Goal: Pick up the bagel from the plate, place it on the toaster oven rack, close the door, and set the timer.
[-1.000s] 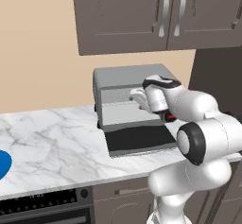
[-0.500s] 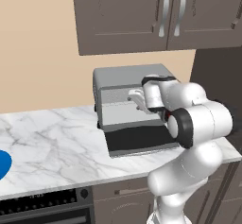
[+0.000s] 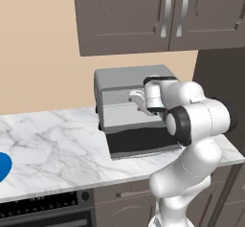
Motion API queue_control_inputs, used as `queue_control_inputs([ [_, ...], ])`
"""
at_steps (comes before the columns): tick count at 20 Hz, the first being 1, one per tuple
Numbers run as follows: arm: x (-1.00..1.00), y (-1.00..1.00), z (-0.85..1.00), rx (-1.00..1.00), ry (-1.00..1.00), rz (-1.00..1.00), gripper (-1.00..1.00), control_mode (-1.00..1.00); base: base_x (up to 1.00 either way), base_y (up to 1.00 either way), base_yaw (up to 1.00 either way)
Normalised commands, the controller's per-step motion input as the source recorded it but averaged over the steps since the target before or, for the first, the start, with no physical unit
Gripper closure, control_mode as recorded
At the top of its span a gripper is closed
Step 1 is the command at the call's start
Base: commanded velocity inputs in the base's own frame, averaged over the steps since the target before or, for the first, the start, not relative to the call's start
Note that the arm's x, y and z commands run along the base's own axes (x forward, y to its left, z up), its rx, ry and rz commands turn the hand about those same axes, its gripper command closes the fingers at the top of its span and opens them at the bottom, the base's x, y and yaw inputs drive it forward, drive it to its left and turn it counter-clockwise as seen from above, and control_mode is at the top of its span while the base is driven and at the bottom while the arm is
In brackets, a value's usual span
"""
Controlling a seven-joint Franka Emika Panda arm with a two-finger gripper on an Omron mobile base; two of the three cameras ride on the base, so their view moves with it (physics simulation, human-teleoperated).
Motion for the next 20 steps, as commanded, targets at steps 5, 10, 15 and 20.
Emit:
queue_control_inputs([
  [5,0.22,0.05,-0.21,0.01,-0.01,-0.01,1.0,-1.0,0.0,0.0,0.0],
  [10,0.03,0.01,-0.2,0.0,0.0,-0.02,1.0,-1.0,0.0,0.0,0.0],
  [15,-0.18,0.0,-0.21,0.0,0.0,0.0,1.0,-1.0,0.0,0.0,0.0],
  [20,-0.57,-0.01,-0.33,-0.01,0.0,0.0,1.0,-1.0,0.0,0.0,0.0],
])
